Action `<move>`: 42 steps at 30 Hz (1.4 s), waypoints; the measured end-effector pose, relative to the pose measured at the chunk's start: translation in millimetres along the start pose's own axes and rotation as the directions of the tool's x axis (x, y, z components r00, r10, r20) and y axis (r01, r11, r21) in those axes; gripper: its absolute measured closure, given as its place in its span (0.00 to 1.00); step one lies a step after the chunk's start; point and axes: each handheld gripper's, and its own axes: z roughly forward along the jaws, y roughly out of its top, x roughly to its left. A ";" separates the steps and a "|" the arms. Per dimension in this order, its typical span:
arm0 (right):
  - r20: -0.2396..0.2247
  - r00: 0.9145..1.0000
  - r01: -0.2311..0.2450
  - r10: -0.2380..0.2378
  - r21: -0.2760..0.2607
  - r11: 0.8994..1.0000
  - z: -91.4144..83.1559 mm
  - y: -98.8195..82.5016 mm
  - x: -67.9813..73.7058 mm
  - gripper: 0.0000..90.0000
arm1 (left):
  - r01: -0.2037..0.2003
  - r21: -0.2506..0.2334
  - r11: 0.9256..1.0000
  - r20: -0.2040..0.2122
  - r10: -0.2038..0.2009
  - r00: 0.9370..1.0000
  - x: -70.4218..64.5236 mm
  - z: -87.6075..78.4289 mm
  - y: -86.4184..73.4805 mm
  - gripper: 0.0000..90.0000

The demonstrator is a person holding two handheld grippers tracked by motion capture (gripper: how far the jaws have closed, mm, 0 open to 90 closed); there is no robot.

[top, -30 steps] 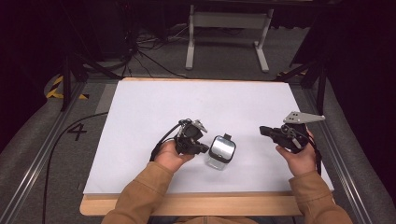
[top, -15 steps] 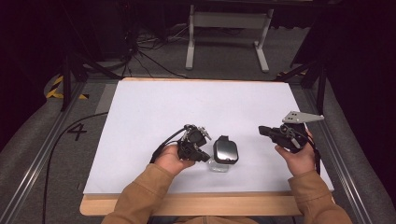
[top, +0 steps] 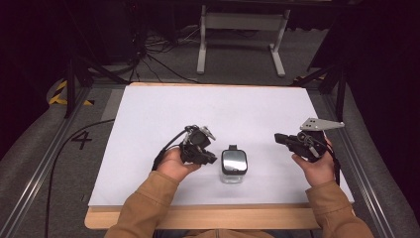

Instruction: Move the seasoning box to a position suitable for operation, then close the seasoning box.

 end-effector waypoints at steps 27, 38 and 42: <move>0.092 0.993 -0.076 0.076 -0.008 0.997 -14.2 -5.3 -40.9 0.92 | 0.198 -0.338 0.920 -0.251 -0.291 0.923 79.1 -81.6 -73.5 0.68; 0.206 0.974 -0.114 0.098 0.069 0.991 2.7 -47.9 -88.9 0.73 | 0.214 -0.273 0.938 -0.348 -0.304 0.887 98.5 -57.3 -88.8 0.67; 0.197 0.979 -0.077 0.059 0.084 0.993 11.4 -64.7 -99.8 0.67 | 0.184 -0.283 0.941 -0.347 -0.279 0.896 100.3 -46.1 -93.6 0.66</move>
